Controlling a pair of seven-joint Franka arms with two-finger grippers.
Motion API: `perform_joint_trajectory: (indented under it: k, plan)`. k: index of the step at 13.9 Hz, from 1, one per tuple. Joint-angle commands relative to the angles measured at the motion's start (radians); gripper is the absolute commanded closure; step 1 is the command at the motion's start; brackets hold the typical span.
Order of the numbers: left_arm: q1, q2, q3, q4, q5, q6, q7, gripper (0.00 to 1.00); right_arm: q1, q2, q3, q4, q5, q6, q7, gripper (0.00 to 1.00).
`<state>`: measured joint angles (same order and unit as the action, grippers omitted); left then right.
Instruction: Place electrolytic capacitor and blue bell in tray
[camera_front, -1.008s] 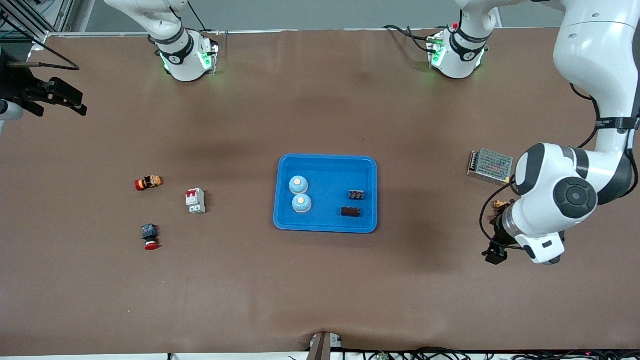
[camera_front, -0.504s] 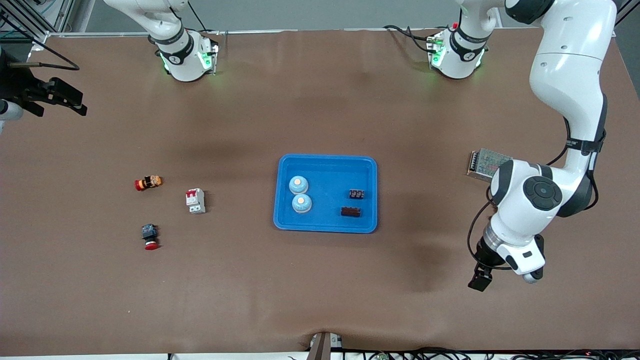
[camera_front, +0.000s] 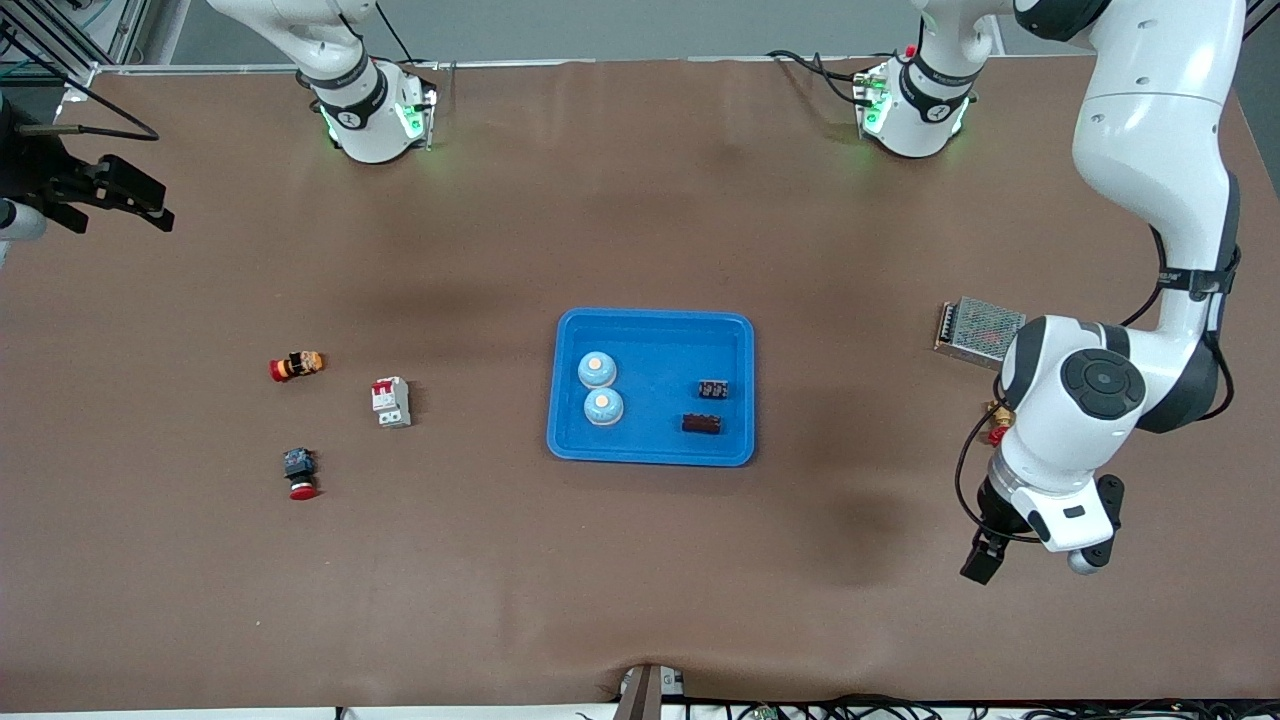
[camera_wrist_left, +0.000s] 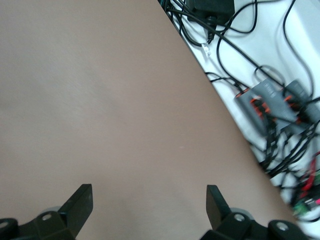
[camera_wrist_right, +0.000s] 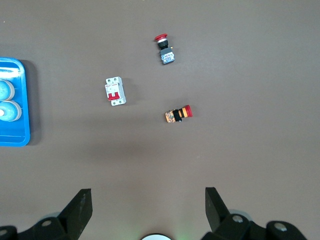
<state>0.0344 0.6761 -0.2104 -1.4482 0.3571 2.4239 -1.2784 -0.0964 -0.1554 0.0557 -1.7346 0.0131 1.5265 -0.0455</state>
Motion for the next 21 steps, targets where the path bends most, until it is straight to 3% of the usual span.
perform_joint_trajectory:
  k: [1, 6, 10, 14, 21]
  plan:
    - [-0.001, -0.064, 0.006, -0.001, -0.05, -0.124, 0.164, 0.0, -0.017, 0.0, 0.013, 0.012, -0.015, -0.005, -0.011, 0.0]
    - [0.001, -0.15, 0.039, -0.001, -0.137, -0.282, 0.454, 0.0, -0.017, 0.0, 0.012, 0.012, -0.015, -0.005, -0.011, 0.0]
    - [-0.004, -0.26, 0.103, -0.004, -0.253, -0.461, 0.761, 0.0, -0.017, 0.0, 0.013, 0.012, -0.015, -0.003, -0.011, 0.0]
    - [-0.036, -0.343, 0.157, -0.006, -0.317, -0.594, 0.884, 0.0, -0.017, 0.0, 0.013, 0.012, -0.015, -0.003, -0.011, 0.0]
    - [-0.05, -0.486, 0.158, -0.006, -0.352, -0.801, 1.033, 0.0, -0.017, 0.0, 0.013, 0.013, -0.015, -0.003, -0.011, 0.0]
